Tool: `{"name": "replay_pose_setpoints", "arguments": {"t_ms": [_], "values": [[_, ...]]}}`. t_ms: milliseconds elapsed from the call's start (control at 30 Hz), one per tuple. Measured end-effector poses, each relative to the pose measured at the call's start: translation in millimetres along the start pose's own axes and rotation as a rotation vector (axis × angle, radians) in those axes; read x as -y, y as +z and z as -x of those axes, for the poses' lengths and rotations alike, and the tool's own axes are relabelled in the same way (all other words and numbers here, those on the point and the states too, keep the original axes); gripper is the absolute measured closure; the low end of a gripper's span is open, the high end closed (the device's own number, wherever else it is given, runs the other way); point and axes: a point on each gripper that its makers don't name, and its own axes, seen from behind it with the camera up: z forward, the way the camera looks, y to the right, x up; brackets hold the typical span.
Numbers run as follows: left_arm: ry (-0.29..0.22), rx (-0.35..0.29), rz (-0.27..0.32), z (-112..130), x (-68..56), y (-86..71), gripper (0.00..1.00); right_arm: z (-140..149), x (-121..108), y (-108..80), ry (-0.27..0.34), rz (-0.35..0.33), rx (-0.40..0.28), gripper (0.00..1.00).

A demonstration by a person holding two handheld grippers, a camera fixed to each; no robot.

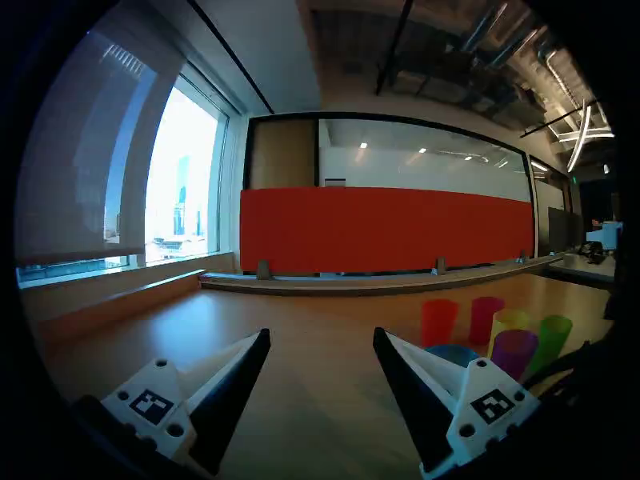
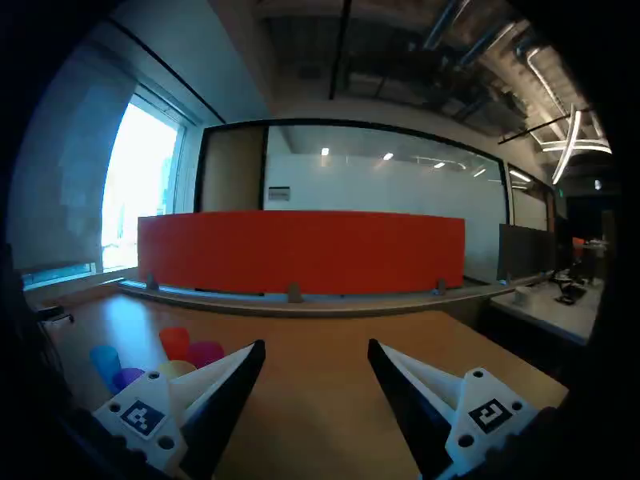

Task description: Pour water

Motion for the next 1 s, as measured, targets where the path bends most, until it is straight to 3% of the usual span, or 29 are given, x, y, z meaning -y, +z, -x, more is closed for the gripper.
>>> {"name": "replay_pose_setpoints", "arguments": {"t_ms": [1000], "values": [[0.005,0.002,-0.001,2.5,-0.1,0.6,0.04,-1.9,-8.0,-3.1,-0.026,-0.018,-0.070,0.01]]}}
